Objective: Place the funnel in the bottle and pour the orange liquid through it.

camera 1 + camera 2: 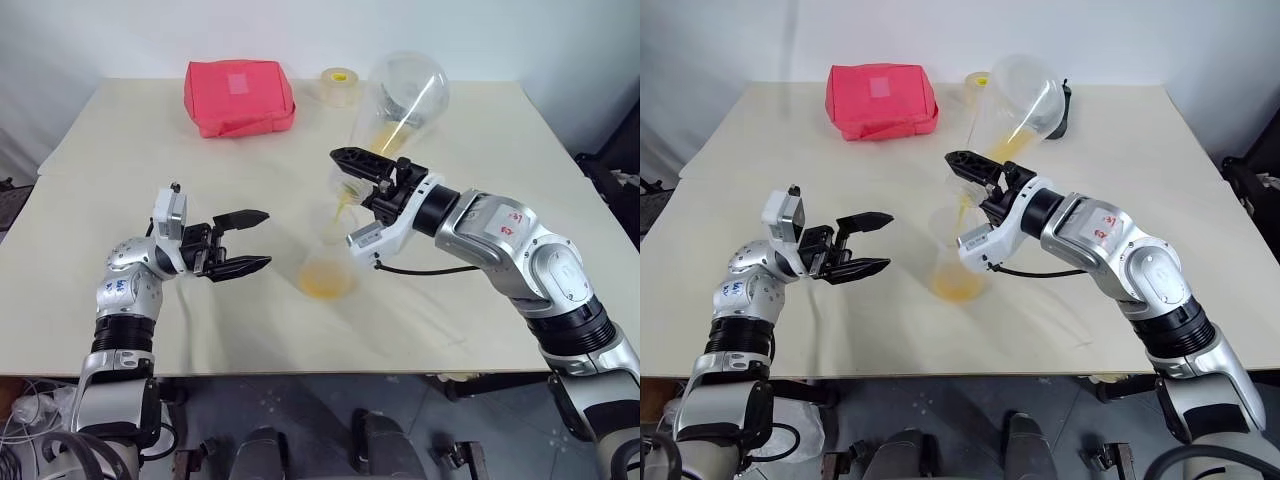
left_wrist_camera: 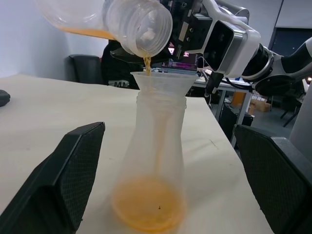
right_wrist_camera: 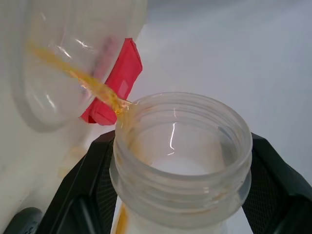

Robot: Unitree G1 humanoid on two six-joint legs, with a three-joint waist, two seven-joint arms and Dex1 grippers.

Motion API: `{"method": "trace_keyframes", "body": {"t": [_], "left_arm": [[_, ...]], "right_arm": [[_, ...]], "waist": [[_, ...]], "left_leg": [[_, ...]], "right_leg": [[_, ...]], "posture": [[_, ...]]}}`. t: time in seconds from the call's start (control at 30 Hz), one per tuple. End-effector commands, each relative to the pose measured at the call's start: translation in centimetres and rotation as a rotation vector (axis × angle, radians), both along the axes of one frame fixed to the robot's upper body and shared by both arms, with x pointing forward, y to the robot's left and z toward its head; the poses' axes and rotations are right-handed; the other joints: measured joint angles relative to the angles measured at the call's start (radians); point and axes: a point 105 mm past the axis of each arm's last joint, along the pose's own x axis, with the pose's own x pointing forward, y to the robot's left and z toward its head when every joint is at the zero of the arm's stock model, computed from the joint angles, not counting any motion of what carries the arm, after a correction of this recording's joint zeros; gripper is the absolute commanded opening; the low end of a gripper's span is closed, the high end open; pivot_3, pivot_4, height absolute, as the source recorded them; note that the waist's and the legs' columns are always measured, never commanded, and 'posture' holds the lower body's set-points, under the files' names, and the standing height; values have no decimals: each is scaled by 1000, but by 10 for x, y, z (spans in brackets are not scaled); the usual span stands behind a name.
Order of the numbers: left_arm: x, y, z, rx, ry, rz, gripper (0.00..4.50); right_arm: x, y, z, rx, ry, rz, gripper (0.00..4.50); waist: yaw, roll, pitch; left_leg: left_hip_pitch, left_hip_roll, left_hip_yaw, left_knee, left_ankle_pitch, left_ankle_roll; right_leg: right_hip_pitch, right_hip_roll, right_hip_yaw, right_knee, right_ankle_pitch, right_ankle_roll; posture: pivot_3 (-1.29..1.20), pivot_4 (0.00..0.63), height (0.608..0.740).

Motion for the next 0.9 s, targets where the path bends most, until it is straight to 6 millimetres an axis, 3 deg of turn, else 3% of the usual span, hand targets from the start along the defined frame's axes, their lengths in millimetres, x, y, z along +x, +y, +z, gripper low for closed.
{"method": "trace_keyframes", "body": {"t": [0.03, 0.9], "left_arm": [[-9, 0, 7, -1, -44, -77, 4500], [-8, -1, 8, -3, -42, -77, 4500]], "right_arm": [[-6, 3, 18, 27, -70, 28, 2836], [-8, 5, 17, 17, -92, 46, 2836]], "waist": [[0, 0, 0], [0, 0, 0]], "left_leg": [[0, 0, 0, 0, 0, 0], [0, 0, 0, 0, 0, 0]], "right_leg": [[0, 0, 0, 0, 0, 0], [0, 0, 0, 0, 0, 0]], "posture": [[0, 150, 740], [0, 150, 740]]}}
